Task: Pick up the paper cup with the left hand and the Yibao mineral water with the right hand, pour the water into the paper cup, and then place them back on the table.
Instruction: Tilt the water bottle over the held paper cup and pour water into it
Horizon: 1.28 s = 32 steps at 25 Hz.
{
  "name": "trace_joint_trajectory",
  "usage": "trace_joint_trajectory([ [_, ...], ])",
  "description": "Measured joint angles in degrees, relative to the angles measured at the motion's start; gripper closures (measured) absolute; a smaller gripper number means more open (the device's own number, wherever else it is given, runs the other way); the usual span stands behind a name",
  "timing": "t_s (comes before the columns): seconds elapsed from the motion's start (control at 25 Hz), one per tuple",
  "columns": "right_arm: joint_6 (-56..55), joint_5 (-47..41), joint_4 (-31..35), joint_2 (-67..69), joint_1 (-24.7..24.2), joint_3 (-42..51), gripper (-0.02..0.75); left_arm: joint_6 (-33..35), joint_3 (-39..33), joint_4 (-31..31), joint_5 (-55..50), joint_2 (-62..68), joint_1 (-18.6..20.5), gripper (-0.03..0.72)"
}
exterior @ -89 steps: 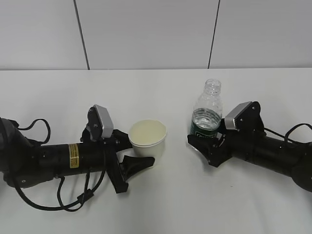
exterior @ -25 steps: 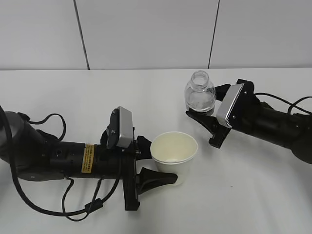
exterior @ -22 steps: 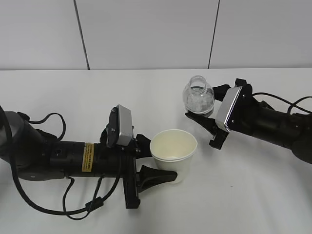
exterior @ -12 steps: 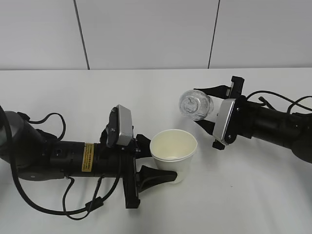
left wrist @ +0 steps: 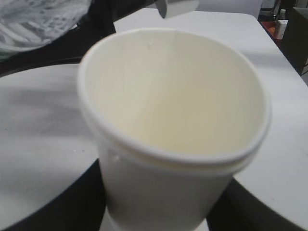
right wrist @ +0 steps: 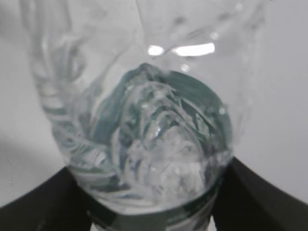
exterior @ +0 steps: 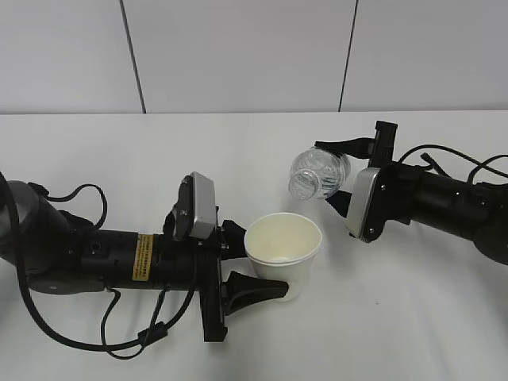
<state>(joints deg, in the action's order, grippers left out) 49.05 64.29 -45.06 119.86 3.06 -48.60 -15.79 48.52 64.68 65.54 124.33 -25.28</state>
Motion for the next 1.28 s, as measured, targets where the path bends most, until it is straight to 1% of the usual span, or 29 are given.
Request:
trace_joint_trajectory([
  [0.44,2.6,0.0,0.1,0.0,0.0,-2.5,0.272,-0.1,0.0,0.5,-0.2,0.0,0.0,0.277],
  [0.92,3.6,0.0,-0.9,-2.8,0.0,-2.7,0.272,-0.6,0.0,-1.9,-1.7,0.0,0.0,0.278],
  [1.12,7.0,0.0,-1.4,-2.9,0.0,-2.7,0.272,-1.8,0.0,-3.2,-1.7,0.0,0.0,0.278],
  [1.28,8.3,0.0,-1.5,-2.9,0.0,-2.7,0.272,-1.9,0.0,-2.8,-1.6,0.0,0.0,0.278],
])
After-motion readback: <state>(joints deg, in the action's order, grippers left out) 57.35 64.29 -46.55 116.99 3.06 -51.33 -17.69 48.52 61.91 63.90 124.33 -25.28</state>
